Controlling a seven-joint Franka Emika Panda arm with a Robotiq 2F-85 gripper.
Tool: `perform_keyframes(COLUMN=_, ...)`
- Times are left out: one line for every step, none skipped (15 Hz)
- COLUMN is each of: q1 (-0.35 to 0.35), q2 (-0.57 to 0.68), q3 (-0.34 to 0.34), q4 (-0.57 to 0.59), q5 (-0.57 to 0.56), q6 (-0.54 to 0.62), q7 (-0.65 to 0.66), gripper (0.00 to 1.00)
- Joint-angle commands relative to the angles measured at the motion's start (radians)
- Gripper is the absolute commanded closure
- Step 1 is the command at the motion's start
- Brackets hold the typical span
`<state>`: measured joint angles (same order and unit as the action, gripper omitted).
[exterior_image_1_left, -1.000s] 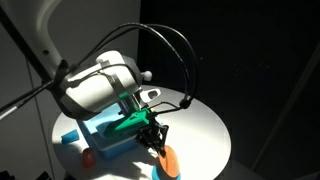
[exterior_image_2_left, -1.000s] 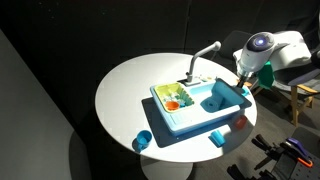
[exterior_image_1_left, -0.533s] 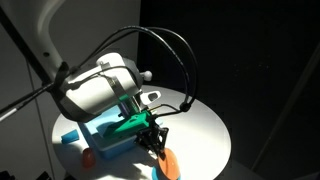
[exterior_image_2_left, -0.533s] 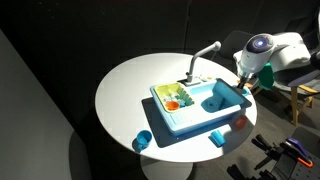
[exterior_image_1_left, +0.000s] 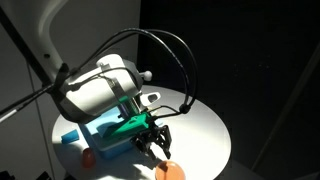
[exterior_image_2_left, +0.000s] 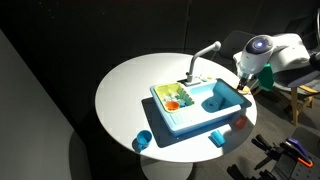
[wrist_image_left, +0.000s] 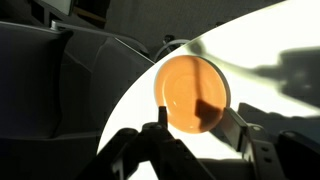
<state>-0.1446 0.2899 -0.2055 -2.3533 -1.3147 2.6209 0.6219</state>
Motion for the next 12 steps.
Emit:
perform_keyframes(q1=-0.02, q2=-0.01, q3=0.012, q4=-0.005, q5=0.01, q6=0.035, q7=-0.026, gripper=0.12)
perform_keyframes(q1=-0.02, q2=-0.014, q3=0.015, q4=-0.009, q5=0.017, q6=0.045, q7=-0.031, gripper=0.03)
perform_keyframes(q1=-0.019, q2=-0.019, q3=0.021, q4=-0.015, q5=0.032, q6=0.062, q7=-0.039, gripper=0.0)
perform_keyframes(q1=-0.01, q2=-0.022, q3=0.018, q4=-0.022, q5=0.044, q6=0.08, q7=-0.043, gripper=0.0)
perform_keyframes(q1=-0.009, q2=-0.028, q3=0.027, q4=-0.031, q5=0.065, q6=0.1, q7=-0.056, gripper=0.0)
perform_keyframes(q1=-0.009, q2=-0.034, q3=0.035, q4=-0.042, q5=0.086, q6=0.125, q7=-0.07, gripper=0.0)
perform_keyframes(q1=-0.008, q2=-0.041, q3=0.049, q4=-0.055, q5=0.121, q6=0.149, q7=-0.092, gripper=0.0)
perform_keyframes(q1=-0.009, q2=-0.045, q3=0.066, q4=-0.069, q5=0.16, q6=0.18, q7=-0.12, gripper=0.0)
perform_keyframes(q1=-0.001, q2=-0.05, q3=0.083, q4=-0.082, q5=0.188, q6=0.191, q7=-0.14, gripper=0.0)
perform_keyframes(q1=0.0, q2=-0.051, q3=0.1, q4=-0.09, q5=0.219, q6=0.202, q7=-0.163, gripper=0.0)
perform_keyframes(q1=0.0, q2=-0.055, q3=0.123, q4=-0.1, q5=0.258, q6=0.211, q7=-0.186, gripper=0.0)
perform_keyframes(q1=-0.003, q2=-0.059, q3=0.146, q4=-0.11, q5=0.296, q6=0.218, q7=-0.21, gripper=0.0)
